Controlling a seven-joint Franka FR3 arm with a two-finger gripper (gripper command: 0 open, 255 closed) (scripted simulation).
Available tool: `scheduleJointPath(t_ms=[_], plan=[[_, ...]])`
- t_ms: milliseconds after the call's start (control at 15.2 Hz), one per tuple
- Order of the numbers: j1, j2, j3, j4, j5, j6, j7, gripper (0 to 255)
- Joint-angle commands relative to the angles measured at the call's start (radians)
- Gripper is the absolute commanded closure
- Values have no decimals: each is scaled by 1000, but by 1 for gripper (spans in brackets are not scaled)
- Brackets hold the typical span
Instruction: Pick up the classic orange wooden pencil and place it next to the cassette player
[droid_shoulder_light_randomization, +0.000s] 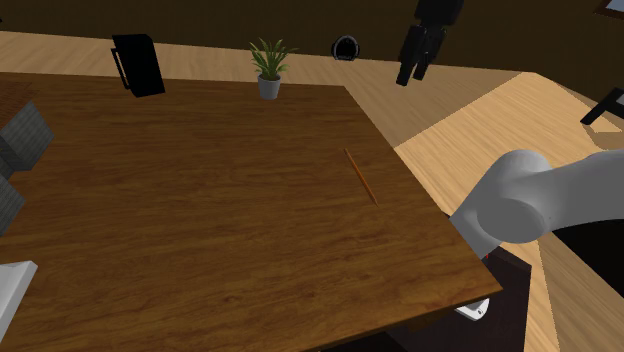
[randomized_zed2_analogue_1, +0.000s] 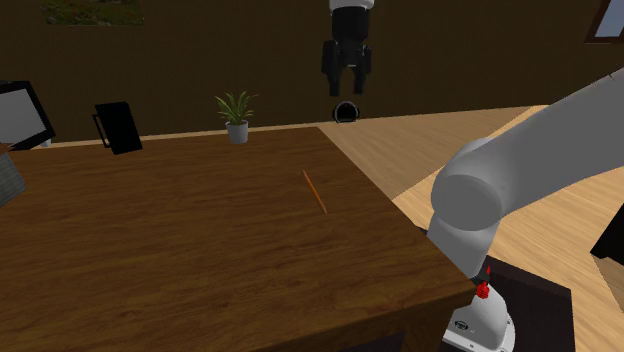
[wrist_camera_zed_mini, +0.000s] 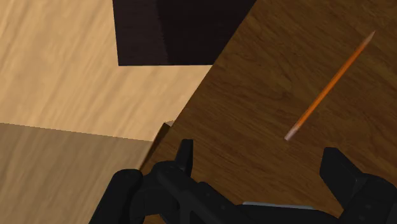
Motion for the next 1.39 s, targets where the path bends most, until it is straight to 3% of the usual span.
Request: scheduleJointPath(t_ms=[0, 462, 858, 1320], plan=[[0, 0, 0, 0, 0, 0, 0, 0], [-48, -192, 131, -305, 174, 223, 319, 0], [-44, -277, 309, -500, 369, 454, 599, 0], [-27, -243, 345, -561, 407, 549, 593, 0]])
